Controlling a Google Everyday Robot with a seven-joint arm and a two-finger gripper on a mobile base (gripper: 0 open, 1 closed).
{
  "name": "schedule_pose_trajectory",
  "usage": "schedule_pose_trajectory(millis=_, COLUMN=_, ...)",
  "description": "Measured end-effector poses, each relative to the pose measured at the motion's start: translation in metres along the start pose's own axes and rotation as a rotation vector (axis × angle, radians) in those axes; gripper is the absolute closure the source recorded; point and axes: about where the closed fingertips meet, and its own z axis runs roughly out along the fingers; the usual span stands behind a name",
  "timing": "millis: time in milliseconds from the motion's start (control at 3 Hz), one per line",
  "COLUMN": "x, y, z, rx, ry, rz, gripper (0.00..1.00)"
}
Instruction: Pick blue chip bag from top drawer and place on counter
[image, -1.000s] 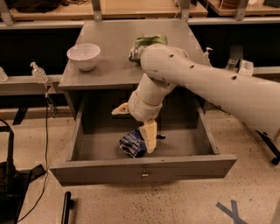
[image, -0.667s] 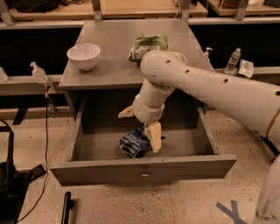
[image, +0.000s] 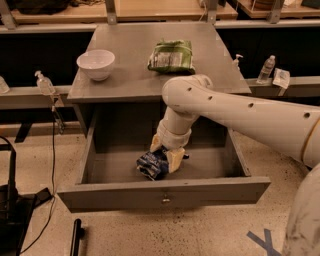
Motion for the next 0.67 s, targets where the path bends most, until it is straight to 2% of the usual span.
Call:
schedule_pose_trajectory(millis=333, x=0.0047, y=-0.0026, z=0.0137, rx=0.075, ry=-0.059, rz=0.005, gripper=0.72)
schedule_pose_trajectory(millis=667, x=0.0039, y=-0.0035, z=0.0157, rx=0.128, ry=-0.116, rz=0.007, gripper=0.95)
